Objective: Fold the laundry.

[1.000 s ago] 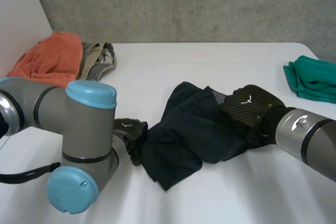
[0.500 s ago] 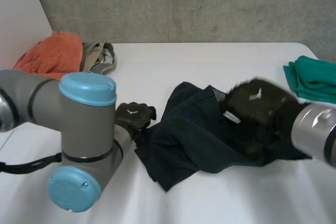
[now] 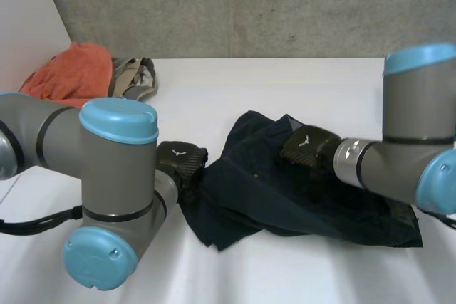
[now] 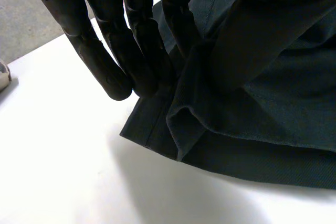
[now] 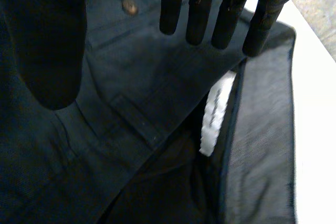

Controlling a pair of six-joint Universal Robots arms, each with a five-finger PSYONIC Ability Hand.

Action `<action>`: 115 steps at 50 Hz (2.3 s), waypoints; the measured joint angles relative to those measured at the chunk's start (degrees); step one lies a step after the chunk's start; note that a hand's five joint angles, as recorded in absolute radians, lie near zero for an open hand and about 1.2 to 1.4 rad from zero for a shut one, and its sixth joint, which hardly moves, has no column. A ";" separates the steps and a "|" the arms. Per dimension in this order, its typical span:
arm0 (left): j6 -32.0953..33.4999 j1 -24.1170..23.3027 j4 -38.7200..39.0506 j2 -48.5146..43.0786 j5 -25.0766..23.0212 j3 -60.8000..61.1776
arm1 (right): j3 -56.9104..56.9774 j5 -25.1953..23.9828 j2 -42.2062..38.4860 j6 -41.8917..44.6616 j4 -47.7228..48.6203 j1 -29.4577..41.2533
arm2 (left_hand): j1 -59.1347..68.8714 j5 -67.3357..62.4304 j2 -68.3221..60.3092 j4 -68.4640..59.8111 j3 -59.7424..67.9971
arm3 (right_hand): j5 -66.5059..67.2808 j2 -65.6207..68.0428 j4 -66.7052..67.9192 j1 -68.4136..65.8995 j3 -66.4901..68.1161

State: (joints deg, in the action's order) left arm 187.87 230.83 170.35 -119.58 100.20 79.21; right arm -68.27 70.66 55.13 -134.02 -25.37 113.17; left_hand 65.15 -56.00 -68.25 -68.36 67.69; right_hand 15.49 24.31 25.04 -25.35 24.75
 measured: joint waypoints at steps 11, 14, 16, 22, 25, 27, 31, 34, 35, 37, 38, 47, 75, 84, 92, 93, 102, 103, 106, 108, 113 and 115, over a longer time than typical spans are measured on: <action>0.96 0.32 1.04 5.38 -1.12 2.10 | -7.97 1.39 -2.27 -5.92 17.27 0.43 | 0.00 0.00 -0.14 -0.03 0.16 | 21.21 22.35 21.63 -21.28 21.55; 0.90 0.28 1.10 6.72 -1.21 2.03 | -8.54 1.55 -2.24 -6.84 17.75 0.59 | 0.00 0.00 -0.14 -0.03 0.16 | 16.97 18.05 17.47 -17.16 17.59; 0.91 0.18 1.11 8.21 -1.35 1.94 | -9.17 1.65 -1.94 -7.73 17.72 0.60 | 0.00 0.00 -0.14 -0.03 0.16 | 10.08 12.07 11.25 -11.01 10.93; 0.99 -0.23 1.10 10.35 -1.74 1.72 | -10.68 1.64 -0.31 -9.35 16.86 0.24 | 0.00 0.00 -0.14 -0.04 0.16 | 3.52 6.44 4.72 -5.26 5.61; 1.04 -0.51 1.11 11.03 -1.82 1.52 | -11.68 1.61 0.86 -11.03 16.65 0.25 | 0.00 0.00 -0.14 -0.04 0.16 | 3.41 5.78 4.63 -5.16 5.38; 1.10 -0.89 1.12 11.89 -1.86 1.14 | -12.75 1.51 1.93 -13.55 16.56 0.43 | 0.00 0.00 -0.14 -0.04 0.16 | 2.99 5.60 4.50 -5.03 4.92; 1.20 -1.46 1.15 13.04 -1.90 0.49 | -14.15 1.35 2.56 -18.08 16.50 1.16 | 0.00 0.00 -0.14 -0.04 0.16 | 1.32 3.47 2.44 -2.76 3.18; 1.20 -1.93 1.15 13.73 -1.94 -0.32 | -14.65 1.41 1.89 -22.11 16.42 2.05 | 0.00 0.00 -0.14 -0.04 0.16 | 9.41 11.22 9.87 -9.67 10.26; 1.18 -2.04 1.14 13.89 -1.94 -0.56 | -14.66 1.45 1.66 -23.02 16.41 2.24 | 0.00 0.00 -0.14 -0.04 0.16 | 13.05 15.10 13.46 -12.62 14.58; 1.09 -2.32 1.05 14.37 -1.91 -1.24 | -14.40 1.68 1.09 -25.60 16.31 2.62 | 0.00 0.00 -0.14 -0.04 0.16 | 29.64 31.53 30.33 -23.91 30.57; 1.08 -2.40 1.02 14.60 -1.89 -1.48 | -14.15 1.88 0.95 -26.61 16.21 2.66 | 0.00 0.00 -0.14 -0.04 0.16 | 35.62 37.46 36.43 -28.82 36.62; 1.75 -0.39 0.89 17.46 -1.87 -0.72 | -9.90 5.29 8.31 -29.95 14.73 -0.99 | 0.00 0.00 -0.14 -0.05 0.16 | 42.11 42.03 43.26 -37.40 42.84; 9.67 7.86 8.51 9.30 -5.47 -11.99 | 5.57 8.16 14.47 -9.90 15.93 -2.87 | 0.00 0.00 -0.29 -0.26 0.37 | 42.43 42.56 43.37 -37.42 43.13; 8.06 6.79 14.21 15.17 -4.85 -20.24 | 11.54 11.51 20.72 -16.95 25.99 -2.50 | 0.00 0.00 -0.29 -0.26 0.37 | 42.71 42.56 43.37 -37.42 43.13; 7.22 5.73 15.51 24.01 -4.70 -14.90 | 11.16 9.85 28.38 -18.04 22.49 -2.81 | 0.00 0.00 -0.29 -0.27 0.37 | 42.71 42.56 43.37 -37.42 43.13; 7.23 5.63 15.75 24.93 -4.68 -14.14 | 11.05 9.65 28.99 -18.07 21.86 -2.85 | 0.00 0.00 -0.29 -0.27 0.37 | 42.71 42.56 43.37 -37.42 43.13; 7.28 5.51 18.64 34.54 -4.39 -8.28 | 9.98 8.35 35.70 -20.38 17.72 -2.90 | 0.00 0.00 -0.29 -0.28 0.37 | 42.71 42.56 43.37 -37.42 43.13; 7.25 5.68 18.80 35.13 -4.38 -8.19 | 9.93 8.29 36.51 -21.05 17.65 -2.89 | 0.00 0.00 -0.29 -0.28 0.37 | 42.71 42.56 43.37 -37.42 43.13; 7.02 6.59 19.13 36.46 -4.40 -8.63 | 10.05 8.20 37.79 -22.74 17.77 -2.88 | 0.00 0.00 -0.29 -0.28 0.37 | 42.71 42.56 43.38 -37.42 43.13; 6.74 7.45 19.12 36.66 -4.42 -9.36 | 10.24 8.18 37.88 -23.51 17.93 -2.89 | 0.00 0.00 -0.30 -0.28 0.37 | 42.71 42.56 43.38 -37.43 43.13; 5.24 10.96 18.45 33.56 -4.52 -12.24 | 11.32 8.45 34.41 -25.17 18.32 -2.38 | 0.00 0.00 -0.29 -0.28 0.37 | 42.72 42.56 43.38 -37.43 43.13; 4.36 12.70 18.11 30.65 -4.55 -13.61 | 11.97 8.71 31.64 -25.33 18.30 -1.59 | 0.00 0.00 -0.30 -0.28 0.37 | 42.72 42.56 43.38 -37.43 43.13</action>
State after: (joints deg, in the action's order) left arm 192.23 243.53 188.46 -88.93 95.65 65.60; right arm -56.30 79.37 86.77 -159.35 -7.07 111.58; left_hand 65.15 -56.00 -68.55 -68.64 68.06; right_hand 58.21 66.87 68.42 -62.78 67.88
